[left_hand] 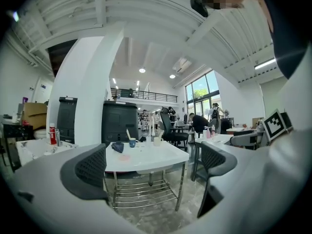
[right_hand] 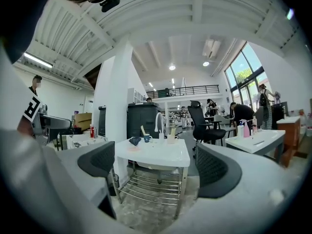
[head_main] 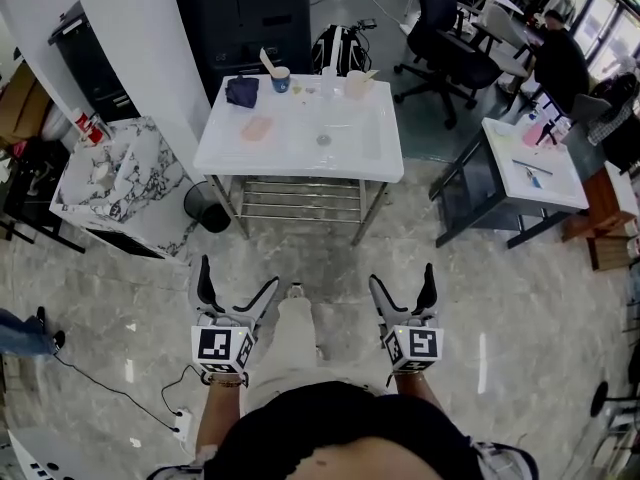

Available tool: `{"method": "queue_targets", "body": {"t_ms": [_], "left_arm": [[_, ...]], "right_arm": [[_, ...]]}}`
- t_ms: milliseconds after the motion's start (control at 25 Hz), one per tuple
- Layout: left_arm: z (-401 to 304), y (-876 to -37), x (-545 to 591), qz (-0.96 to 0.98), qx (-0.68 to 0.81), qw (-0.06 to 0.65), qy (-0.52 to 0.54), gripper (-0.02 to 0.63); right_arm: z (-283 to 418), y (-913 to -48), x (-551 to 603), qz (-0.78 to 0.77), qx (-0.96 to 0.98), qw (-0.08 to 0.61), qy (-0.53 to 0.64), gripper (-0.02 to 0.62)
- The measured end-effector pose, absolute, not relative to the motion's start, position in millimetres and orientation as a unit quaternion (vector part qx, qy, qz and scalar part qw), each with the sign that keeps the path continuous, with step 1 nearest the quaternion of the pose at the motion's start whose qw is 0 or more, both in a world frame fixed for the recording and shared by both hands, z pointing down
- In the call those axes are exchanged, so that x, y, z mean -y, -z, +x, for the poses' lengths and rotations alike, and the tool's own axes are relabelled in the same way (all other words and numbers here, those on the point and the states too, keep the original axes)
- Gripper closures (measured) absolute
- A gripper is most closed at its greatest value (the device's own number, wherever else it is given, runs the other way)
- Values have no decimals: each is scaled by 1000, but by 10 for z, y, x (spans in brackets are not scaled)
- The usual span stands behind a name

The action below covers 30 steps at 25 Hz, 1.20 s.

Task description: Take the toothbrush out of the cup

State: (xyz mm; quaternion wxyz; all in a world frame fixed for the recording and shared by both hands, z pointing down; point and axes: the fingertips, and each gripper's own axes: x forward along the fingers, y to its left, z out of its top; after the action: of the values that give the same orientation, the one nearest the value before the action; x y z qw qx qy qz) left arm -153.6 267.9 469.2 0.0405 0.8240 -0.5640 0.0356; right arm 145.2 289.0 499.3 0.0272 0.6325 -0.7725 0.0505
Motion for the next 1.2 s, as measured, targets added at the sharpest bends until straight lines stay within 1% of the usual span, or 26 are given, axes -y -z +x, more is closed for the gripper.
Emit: {"method": "queue_targets", "body": {"t_ms": [240,520,760,1200], "left_arm": [[-1503,-4730,-2437,819,572,33,-28,29],[-1597,-4640,-1782,812,583,18,-4,29],[-1598,-4697,-1065,818,575,29,-14,31],[-1652,-4572,419,827,560,30,-18,31]], "right_arm": [[1455,-5064,-2696,627,777,14,-54,86],[1442,-5041,-2057,632,773,21,-42,87],[1546,-5066,-1364,654,755,18,-51,86],[1441,-4947,106,656,752,18,-58,87]]}}
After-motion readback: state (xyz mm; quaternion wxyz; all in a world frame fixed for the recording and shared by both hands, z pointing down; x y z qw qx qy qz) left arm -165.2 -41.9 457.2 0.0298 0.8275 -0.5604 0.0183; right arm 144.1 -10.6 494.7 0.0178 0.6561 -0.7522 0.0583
